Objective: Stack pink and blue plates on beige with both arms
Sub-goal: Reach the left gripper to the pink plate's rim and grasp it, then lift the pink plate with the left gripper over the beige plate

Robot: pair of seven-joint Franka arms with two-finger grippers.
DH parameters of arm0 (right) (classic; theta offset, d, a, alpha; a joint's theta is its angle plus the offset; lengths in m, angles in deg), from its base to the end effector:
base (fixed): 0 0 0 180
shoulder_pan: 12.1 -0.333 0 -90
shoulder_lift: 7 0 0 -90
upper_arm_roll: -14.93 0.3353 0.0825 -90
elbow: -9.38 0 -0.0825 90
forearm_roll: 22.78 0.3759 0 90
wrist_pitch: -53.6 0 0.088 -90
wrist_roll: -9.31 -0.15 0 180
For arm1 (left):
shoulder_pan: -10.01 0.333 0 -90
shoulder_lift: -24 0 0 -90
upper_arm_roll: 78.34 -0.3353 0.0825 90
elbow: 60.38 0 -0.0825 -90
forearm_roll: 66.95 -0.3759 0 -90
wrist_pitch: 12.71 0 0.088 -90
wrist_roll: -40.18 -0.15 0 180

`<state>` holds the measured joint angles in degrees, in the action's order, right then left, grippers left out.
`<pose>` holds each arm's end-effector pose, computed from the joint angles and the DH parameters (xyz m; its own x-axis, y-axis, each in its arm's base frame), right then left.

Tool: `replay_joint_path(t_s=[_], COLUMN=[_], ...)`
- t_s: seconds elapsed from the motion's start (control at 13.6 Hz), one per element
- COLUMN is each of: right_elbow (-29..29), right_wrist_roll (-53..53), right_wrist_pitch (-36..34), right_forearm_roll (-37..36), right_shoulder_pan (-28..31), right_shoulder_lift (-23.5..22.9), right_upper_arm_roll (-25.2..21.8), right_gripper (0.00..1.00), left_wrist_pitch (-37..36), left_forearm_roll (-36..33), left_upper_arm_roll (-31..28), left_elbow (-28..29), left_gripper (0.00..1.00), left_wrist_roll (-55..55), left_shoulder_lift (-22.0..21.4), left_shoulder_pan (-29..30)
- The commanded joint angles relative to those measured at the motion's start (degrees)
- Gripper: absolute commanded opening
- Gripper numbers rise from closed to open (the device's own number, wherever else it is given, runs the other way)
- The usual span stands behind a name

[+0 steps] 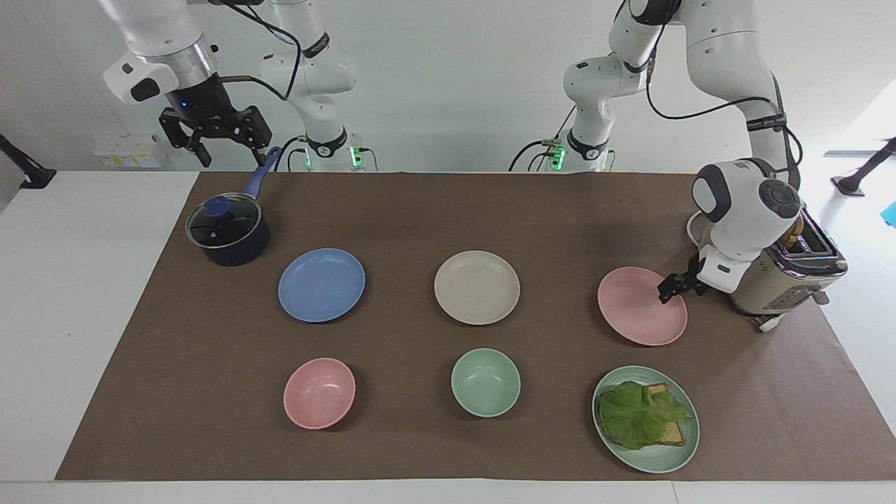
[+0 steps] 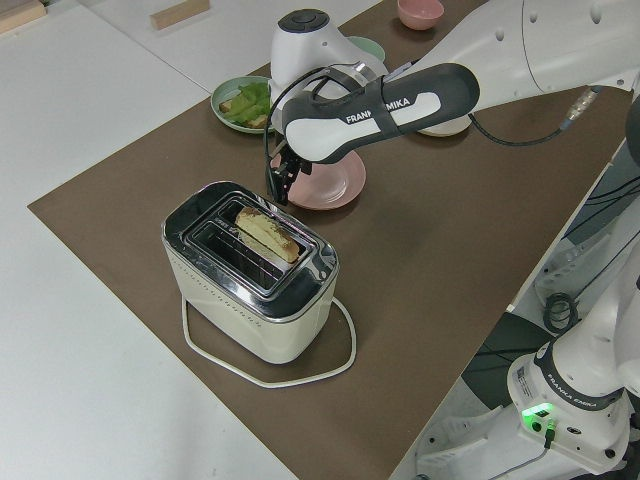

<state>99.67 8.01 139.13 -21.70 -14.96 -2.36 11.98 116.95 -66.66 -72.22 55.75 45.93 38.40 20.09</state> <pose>0.5114 0.0010 0.6344 0.9997 -0.0226 -0.0027 -0.0227 -0.9995 -0.0229 0.5869 0.0416 0.3052 0.9845 0.1747 -0.0169 0.1751 -0.9841 0.0288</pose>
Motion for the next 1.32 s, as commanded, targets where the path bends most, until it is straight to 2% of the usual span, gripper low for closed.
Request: replay_joint_path(t_s=[0.0, 0.51, 0.81, 0.95, 1.25], right_elbow=[1.4, 1.5, 1.6, 1.6, 1.9], right_wrist_roll=[1.4, 1.5, 1.5, 1.6, 1.7], right_wrist_pitch=[1.0, 1.2, 1.3, 1.3, 1.4], right_forearm_roll=[1.2, 1.2, 0.9, 0.9, 0.9], right_shoulder_pan=[0.4, 0.4, 0.3, 0.4, 0.4], right_shoulder_lift=[0.8, 0.9, 1.0, 1.1, 1.1], right_upper_arm_roll=[0.1, 0.1, 0.1, 0.1, 0.1], right_gripper=[1.00, 1.00, 1.00, 1.00, 1.00], left_wrist_pitch=[0.6, -4.3, -21.8, -27.9, -27.6], left_forearm_roll=[0.7, 1.4, 7.7, 12.0, 16.5], left_upper_arm_roll=[0.0, 0.3, 0.5, 0.5, 3.8], left_elbow=[1.8, 0.2, -8.3, -12.2, -13.0], left_gripper=[0.00, 0.00, 0.00, 0.00, 0.00], left_wrist_roll=[0.6, 0.5, 0.5, 0.6, 4.9], left_shoulder_lift=[-1.2, -1.6, -6.9, -8.3, -9.7], left_shoulder_pan=[0.1, 0.6, 0.1, 0.2, -2.5])
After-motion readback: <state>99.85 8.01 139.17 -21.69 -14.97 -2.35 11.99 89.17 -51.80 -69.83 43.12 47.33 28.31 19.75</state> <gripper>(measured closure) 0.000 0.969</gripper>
